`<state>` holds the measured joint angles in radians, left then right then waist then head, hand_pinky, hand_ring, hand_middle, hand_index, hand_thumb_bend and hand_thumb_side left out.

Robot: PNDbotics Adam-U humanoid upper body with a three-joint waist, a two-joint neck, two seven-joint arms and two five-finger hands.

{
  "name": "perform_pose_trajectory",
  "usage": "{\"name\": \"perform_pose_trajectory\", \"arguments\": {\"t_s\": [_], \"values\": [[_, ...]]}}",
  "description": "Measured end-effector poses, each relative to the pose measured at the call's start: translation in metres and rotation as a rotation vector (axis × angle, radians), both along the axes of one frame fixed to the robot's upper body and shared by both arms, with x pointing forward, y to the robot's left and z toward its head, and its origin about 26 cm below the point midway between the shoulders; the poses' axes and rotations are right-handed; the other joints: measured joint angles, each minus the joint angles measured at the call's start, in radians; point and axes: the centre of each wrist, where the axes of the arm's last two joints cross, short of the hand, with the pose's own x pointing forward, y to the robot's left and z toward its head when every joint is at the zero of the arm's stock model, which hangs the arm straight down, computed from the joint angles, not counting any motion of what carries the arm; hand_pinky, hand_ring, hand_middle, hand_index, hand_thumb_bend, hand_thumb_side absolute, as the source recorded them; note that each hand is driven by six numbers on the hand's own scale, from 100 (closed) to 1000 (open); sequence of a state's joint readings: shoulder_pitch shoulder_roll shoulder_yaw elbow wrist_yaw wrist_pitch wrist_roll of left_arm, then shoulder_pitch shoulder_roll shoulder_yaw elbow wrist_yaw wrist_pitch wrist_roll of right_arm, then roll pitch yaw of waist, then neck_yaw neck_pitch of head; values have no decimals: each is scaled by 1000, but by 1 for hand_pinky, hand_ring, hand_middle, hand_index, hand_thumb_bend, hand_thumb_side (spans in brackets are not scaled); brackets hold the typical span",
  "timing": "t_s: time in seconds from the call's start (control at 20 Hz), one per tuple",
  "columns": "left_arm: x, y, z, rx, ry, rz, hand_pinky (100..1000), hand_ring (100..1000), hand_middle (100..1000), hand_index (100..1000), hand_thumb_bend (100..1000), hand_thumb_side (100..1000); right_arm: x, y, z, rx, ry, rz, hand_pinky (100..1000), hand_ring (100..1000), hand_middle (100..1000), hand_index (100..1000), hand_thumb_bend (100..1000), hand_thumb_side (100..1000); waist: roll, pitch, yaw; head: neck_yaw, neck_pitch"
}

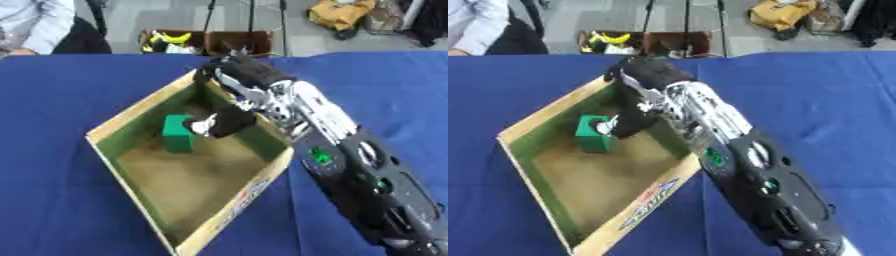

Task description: Pick up objects on the table and place them in the box.

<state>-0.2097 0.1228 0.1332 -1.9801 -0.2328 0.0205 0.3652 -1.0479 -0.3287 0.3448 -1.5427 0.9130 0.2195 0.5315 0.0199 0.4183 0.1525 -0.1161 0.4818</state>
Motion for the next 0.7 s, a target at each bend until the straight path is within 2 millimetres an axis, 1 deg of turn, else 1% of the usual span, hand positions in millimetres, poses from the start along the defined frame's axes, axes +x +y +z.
{"name": "perform_pose_trajectory", "arguments": {"t_s": [0.2, 0.25, 0.3, 0.35, 0.4, 0.55, 0.65, 0.7], "values": [[-1, 1, -2, 0, 5, 2, 281, 499, 593, 805, 188, 911, -19, -19, 25, 109, -76, 4, 798, 820, 751, 863, 432, 596, 6, 0, -8, 7, 0], [-1, 1, -2, 0, 6, 3, 281, 499, 593, 805, 188, 911, -24, -26, 30, 143, -94, 3, 797, 816, 744, 860, 313, 640, 7, -1, -11, 10, 0], [-1, 1, -2, 0, 6, 3, 281, 499, 592, 805, 189, 911, -30, -33, 34, 179, -110, 0, 795, 811, 732, 858, 392, 630, 8, -1, -15, 14, 0], [-1, 1, -2, 0, 7, 3, 281, 498, 592, 805, 189, 911, -36, -41, 37, 218, -128, -6, 787, 797, 707, 854, 367, 667, 10, -1, -18, 18, 1], [-1, 1, -2, 0, 7, 3, 281, 498, 592, 804, 189, 911, -41, -49, 39, 260, -142, -10, 785, 791, 692, 852, 333, 675, 11, -1, -21, 22, 1], [-1, 1, -2, 1, 7, 4, 281, 498, 592, 804, 189, 912, -59, -68, 43, 393, -181, -13, 788, 784, 678, 840, 190, 671, 16, -1, -29, 36, 1], [-1, 1, -2, 1, 7, 4, 281, 498, 591, 804, 189, 912, -71, -78, 44, 476, -200, -5, 797, 782, 671, 825, 100, 647, 21, -1, -36, 45, 1], [-1, 1, -2, 1, 7, 5, 281, 498, 591, 804, 189, 912, -75, -83, 43, 515, -207, 2, 801, 780, 668, 818, 100, 636, 23, -1, -39, 49, 1]]}}
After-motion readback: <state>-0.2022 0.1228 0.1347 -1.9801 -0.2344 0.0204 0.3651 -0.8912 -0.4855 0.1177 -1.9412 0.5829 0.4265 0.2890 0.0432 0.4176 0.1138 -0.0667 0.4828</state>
